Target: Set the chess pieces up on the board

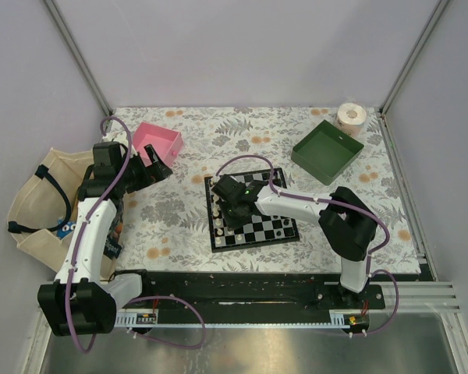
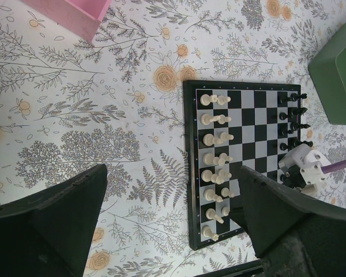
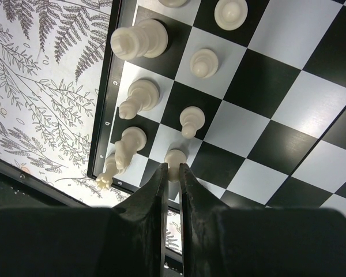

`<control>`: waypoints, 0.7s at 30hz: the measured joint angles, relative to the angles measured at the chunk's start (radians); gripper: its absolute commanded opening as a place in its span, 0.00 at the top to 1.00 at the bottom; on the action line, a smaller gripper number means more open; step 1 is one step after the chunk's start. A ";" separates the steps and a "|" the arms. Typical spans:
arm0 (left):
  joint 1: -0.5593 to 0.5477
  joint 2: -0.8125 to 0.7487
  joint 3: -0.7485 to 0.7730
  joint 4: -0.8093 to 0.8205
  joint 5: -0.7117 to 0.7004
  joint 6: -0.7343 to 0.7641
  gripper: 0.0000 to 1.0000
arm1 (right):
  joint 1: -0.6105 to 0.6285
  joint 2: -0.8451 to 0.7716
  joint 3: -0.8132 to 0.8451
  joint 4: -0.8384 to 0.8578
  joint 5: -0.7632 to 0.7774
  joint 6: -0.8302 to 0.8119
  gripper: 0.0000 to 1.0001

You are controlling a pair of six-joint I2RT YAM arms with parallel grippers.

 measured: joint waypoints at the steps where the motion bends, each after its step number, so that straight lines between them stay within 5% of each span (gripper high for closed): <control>1: 0.000 0.000 0.000 0.000 0.000 0.000 0.01 | 0.000 0.000 0.001 0.000 0.004 0.000 0.88; 7: 0.000 0.000 0.000 0.000 0.000 0.000 0.01 | 0.000 0.005 0.006 0.001 0.007 0.000 0.86; 21: 0.000 0.000 0.000 0.000 0.004 0.000 0.01 | 0.001 0.010 0.011 0.000 0.008 -0.006 0.61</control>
